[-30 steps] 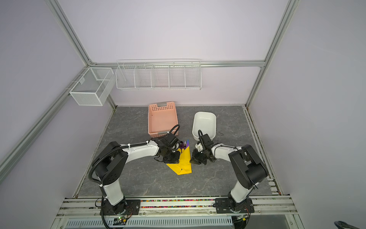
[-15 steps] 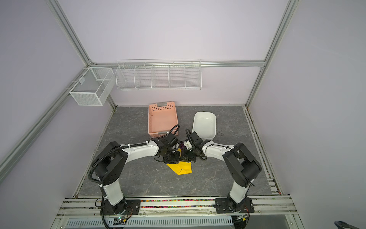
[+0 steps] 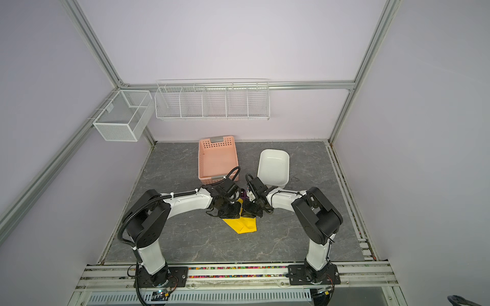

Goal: Place the utensils on the paper napkin and roll it up

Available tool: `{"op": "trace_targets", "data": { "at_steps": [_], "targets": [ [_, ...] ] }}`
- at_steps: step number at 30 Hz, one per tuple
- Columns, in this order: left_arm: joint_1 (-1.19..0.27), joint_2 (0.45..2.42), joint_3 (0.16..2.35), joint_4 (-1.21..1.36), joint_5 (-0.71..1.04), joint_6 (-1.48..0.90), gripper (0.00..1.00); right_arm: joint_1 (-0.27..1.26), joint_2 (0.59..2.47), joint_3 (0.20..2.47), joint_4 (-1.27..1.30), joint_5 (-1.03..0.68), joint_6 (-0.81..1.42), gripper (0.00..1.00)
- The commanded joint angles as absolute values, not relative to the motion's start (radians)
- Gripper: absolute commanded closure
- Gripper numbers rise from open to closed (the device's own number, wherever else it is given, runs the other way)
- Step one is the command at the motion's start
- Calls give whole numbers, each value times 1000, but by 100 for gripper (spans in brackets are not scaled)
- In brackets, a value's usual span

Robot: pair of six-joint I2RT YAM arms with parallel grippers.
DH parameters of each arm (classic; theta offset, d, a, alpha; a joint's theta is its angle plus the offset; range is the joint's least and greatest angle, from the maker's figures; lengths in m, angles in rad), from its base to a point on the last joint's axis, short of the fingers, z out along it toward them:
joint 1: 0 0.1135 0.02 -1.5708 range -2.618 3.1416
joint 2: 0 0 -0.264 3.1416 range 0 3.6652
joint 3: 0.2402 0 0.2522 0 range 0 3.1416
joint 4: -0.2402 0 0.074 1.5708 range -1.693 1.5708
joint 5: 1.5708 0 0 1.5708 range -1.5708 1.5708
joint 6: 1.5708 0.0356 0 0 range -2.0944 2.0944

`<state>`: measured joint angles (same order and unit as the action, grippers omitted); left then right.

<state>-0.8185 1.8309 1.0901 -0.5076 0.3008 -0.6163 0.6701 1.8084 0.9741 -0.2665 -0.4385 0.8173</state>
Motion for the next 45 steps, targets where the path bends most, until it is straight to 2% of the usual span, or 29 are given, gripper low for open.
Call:
{"op": "trace_targets", "data": {
  "at_steps": [1,5,9,23,39,45],
  "targets": [
    [-816,1847,1054,-575,258,-615,100,674,1793,983,-344,-383,800,83],
    [-815,1849,1055,-575,258,-616,100,676,1787,987,-355,-378,795,78],
    [-816,1850,1057,-575,261,-616,100,675,1782,988,-316,-385,802,86],
    [-816,1857,1062,-577,264,-613,100,656,1853,1039,-263,-387,812,88],
    [-815,1857,1058,-578,262,-614,100,649,1812,1043,-347,-308,799,76],
    [-815,1857,1058,-578,261,-614,100,659,1772,1039,-320,-365,810,78]
  ]
}}
